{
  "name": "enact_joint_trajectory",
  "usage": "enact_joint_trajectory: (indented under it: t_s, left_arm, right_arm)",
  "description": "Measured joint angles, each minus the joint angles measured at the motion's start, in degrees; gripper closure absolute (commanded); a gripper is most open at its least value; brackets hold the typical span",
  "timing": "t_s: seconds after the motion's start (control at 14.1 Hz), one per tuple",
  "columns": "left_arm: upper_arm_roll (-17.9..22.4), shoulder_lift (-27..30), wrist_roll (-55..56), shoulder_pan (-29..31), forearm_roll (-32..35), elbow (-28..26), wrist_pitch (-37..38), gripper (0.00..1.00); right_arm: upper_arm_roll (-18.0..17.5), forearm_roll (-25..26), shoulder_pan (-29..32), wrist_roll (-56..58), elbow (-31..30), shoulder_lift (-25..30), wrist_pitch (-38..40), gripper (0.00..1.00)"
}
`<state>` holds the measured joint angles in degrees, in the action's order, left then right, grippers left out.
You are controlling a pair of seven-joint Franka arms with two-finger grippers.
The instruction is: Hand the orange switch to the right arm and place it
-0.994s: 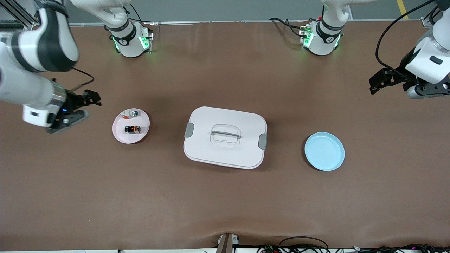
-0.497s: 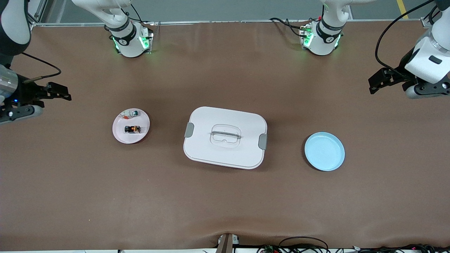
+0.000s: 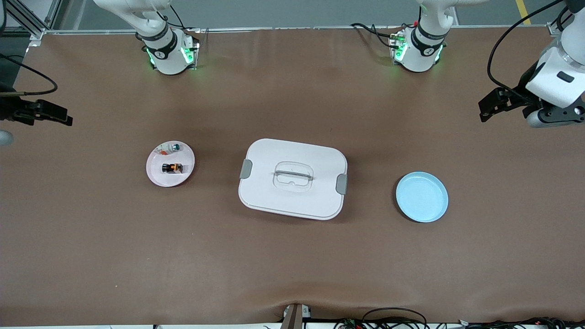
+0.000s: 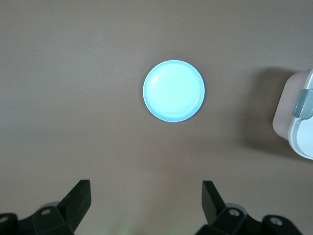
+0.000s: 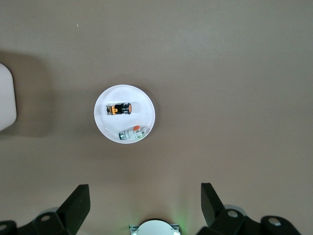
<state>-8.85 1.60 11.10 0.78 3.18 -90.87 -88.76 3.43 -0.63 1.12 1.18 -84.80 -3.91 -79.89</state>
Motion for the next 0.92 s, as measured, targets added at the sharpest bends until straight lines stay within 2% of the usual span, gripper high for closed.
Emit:
enact_joint_trajectory:
  t_s: [0.43, 0.64, 0.92]
  left_arm:
    - [-0.07, 0.99, 0.0, -0.04, 0.0, -0.73, 0.05, 0.0]
    - [-0.07, 2.58, 0.0, -0.04, -0.2, -2.55, 0.06, 0.0]
    - [-0.07, 4.35, 0.0, -0.04, -1.87, -3.95, 0.02, 0.0]
  right_arm:
    - [-0.35, 0.8, 0.0, -0.93, 2.71, -0.09, 0.21, 0.0]
    - [-0.26, -3.08, 0.01, -1.08, 2.79, -0.12, 1.17, 0.0]
    - [-0.43, -3.87, 0.01, -1.12, 2.47, 0.22, 1.89, 0.0]
